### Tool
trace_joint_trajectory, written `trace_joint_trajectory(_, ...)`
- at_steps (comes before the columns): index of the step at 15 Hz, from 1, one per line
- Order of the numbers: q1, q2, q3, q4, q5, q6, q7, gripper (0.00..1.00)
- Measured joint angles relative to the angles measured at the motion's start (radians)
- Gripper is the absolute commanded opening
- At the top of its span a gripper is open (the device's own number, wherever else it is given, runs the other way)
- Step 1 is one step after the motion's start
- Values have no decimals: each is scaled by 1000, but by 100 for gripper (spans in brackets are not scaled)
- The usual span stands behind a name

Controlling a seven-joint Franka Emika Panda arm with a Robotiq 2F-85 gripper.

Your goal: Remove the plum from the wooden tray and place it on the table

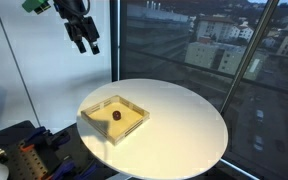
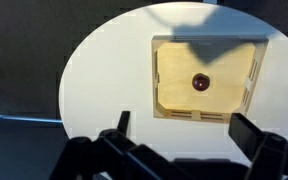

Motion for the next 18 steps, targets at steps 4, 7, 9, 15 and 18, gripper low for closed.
trace_joint_trajectory(4,15,51,-7,63,47,-29,-2,100)
trace_joint_trajectory(7,39,90,-21,101,96,-29,-6,100)
trace_joint_trajectory(9,56,113,-30,125,130,-29,-11,100)
trace_joint_trajectory(15,90,172,-49,184,214,-29,-43,100)
trace_joint_trajectory(18,98,202,-53,210,237,-37,-49,100)
